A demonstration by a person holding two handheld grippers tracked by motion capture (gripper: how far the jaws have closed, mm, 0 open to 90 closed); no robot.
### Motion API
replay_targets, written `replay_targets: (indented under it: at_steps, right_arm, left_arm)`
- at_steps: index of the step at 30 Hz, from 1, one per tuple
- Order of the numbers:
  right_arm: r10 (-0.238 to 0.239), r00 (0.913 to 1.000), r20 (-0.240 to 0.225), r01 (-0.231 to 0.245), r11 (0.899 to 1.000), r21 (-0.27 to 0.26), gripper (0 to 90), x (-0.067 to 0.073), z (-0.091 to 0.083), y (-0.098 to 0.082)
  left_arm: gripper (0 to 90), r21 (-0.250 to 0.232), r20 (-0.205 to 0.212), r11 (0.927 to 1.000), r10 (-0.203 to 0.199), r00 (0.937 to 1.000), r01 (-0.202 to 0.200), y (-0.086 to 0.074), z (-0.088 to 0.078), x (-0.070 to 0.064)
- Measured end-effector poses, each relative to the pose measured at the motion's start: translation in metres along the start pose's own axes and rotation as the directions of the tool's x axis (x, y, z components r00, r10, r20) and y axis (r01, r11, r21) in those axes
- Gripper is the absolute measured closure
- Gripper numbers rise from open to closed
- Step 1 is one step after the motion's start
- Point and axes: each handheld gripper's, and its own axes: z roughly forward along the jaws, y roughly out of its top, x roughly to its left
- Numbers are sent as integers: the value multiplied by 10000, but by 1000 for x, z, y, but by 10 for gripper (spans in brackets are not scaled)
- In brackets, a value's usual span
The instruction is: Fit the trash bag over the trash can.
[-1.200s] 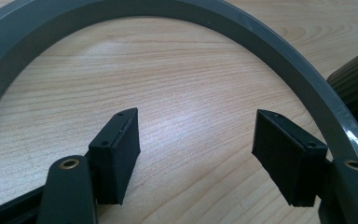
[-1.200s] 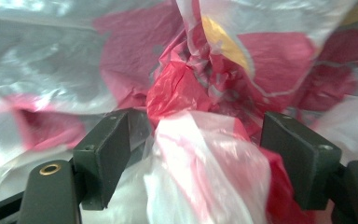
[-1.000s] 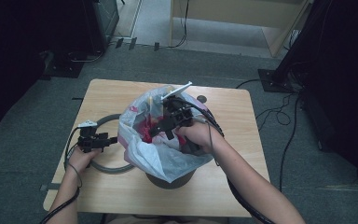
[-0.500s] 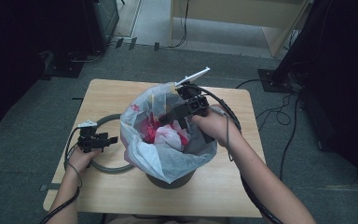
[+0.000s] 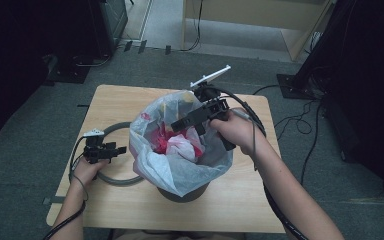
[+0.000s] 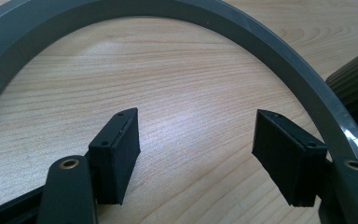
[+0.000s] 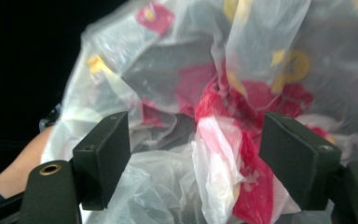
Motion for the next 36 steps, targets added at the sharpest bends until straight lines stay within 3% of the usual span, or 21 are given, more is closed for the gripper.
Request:
replay_targets:
  at_steps: [8,13,17,20,28,34,36]
  right_arm:
    - [167,9976,673,-173,9998,96,253,-17,-13,-2]
    - [285,9987,428,-277,9994,-209,259,-27,-22,-3]
    - [243,9992,322,-240,9997,-99,256,-29,-26,-3]
    - [122,9964,844,-113,9999,-119,253,-32,-28,-4]
    - [762,9960,472,-751,9969,-238,253,-51,-27,-10]
    - [1153,9918,542,-1146,9933,-165,265,-68,-22,-17]
    - [1222,9919,350,-1209,9920,-357,262,-70,-22,-18]
  left_arm:
    - [322,7,-6,10000,29,10000,-29,0,0,0]
    - [322,-5,-7,10000,23,10000,-23,0,0,0]
    - [322,-7,-13,10000,36,10000,-36,0,0,0]
    - [322,-11,-6,10000,19,10000,-19,0,0,0]
    - [322,-14,-13,10000,19,10000,-19,0,0,0]
    - [322,-15,-9,10000,21,10000,-21,0,0,0]
    - [322,-23,-14,10000,19,10000,-19,0,1,0]
